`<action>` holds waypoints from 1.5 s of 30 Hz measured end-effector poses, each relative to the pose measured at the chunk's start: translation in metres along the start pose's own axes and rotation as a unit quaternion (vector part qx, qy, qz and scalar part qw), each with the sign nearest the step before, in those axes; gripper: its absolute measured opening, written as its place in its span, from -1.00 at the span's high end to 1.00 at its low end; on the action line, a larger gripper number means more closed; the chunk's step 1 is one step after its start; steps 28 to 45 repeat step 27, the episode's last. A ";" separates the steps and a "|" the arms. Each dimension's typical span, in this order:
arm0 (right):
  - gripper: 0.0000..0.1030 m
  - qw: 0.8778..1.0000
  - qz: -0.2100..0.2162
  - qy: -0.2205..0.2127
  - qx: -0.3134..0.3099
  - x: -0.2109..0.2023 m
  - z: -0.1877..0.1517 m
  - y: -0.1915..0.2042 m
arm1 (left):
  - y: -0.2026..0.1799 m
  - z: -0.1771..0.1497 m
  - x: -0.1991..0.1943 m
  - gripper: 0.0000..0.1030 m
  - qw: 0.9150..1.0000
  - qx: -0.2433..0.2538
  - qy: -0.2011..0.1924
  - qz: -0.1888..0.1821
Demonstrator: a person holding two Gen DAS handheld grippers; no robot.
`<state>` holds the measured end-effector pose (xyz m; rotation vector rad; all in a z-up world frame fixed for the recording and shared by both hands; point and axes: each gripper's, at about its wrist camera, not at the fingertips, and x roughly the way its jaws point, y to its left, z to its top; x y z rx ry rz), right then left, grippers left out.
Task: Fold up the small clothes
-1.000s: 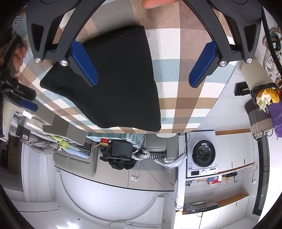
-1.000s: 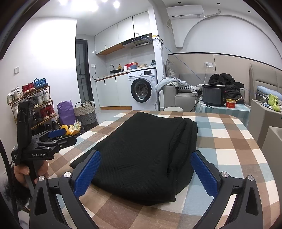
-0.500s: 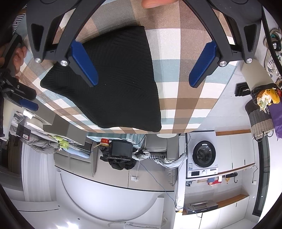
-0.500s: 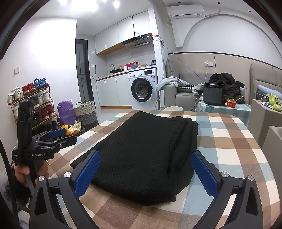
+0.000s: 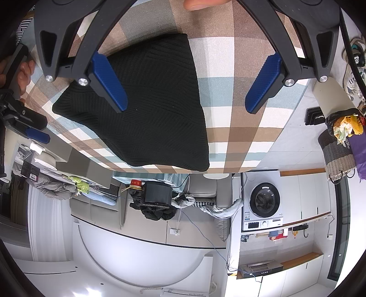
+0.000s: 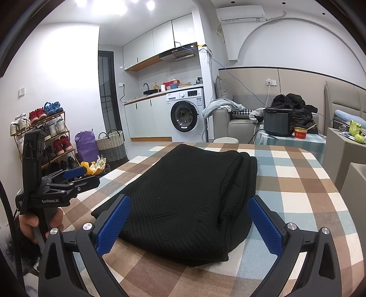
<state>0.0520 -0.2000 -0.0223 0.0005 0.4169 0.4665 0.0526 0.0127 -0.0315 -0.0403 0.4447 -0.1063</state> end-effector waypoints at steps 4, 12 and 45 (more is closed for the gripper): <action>-1.00 1.000 0.000 0.000 0.000 0.001 0.000 0.000 | 0.000 0.000 0.000 -0.99 1.000 0.000 0.000 0.000; -1.00 1.000 0.000 0.000 0.000 0.000 0.000 0.000 | 0.000 0.000 0.001 -0.99 1.000 0.000 0.000 0.000; -1.00 1.000 0.002 0.001 -0.008 0.003 -0.005 0.001 | -0.001 -0.001 0.001 -0.99 1.000 0.001 -0.005 0.000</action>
